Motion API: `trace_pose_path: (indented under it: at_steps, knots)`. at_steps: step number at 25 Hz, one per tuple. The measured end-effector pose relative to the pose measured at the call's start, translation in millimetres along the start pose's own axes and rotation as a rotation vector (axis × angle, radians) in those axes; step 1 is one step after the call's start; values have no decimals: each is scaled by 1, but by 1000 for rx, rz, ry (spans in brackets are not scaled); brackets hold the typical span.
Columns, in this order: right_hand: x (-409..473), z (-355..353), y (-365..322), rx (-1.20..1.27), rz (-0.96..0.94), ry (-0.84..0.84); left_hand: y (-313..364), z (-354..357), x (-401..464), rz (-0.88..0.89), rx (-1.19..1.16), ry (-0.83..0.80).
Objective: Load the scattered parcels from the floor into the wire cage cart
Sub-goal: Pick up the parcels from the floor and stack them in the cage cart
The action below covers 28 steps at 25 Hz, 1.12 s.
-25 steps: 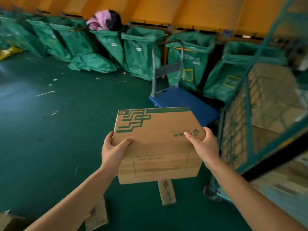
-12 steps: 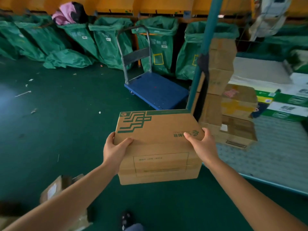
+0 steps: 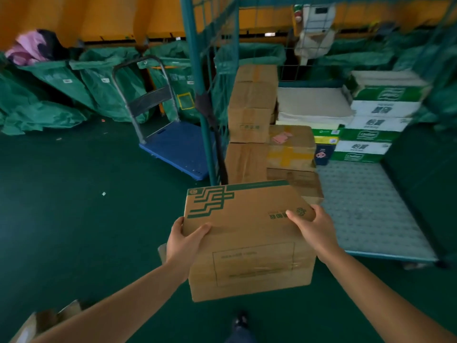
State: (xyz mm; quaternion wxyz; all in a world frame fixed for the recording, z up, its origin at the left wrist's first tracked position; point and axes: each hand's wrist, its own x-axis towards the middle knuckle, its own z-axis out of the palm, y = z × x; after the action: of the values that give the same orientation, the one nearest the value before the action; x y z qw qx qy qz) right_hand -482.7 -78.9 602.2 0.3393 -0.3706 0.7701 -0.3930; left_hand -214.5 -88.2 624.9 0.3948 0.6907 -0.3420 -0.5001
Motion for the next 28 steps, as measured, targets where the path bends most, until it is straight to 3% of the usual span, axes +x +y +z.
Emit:
trace_pose_path:
  at_steps: [8,14,20,28]
  knots:
    - [110,-76,-35,-92,-2,169,47,121,58,-29,-52,-181]
    - [204,-92,-71,-107,-46,206,92,179,102,-44,-3,-180]
    - [323,-54,-123,-134,-207,-6,121,216,149,-181,-59,-34]
    - [422,18,-158,-338,-410,-555,128,238,184,-477,-190,173]
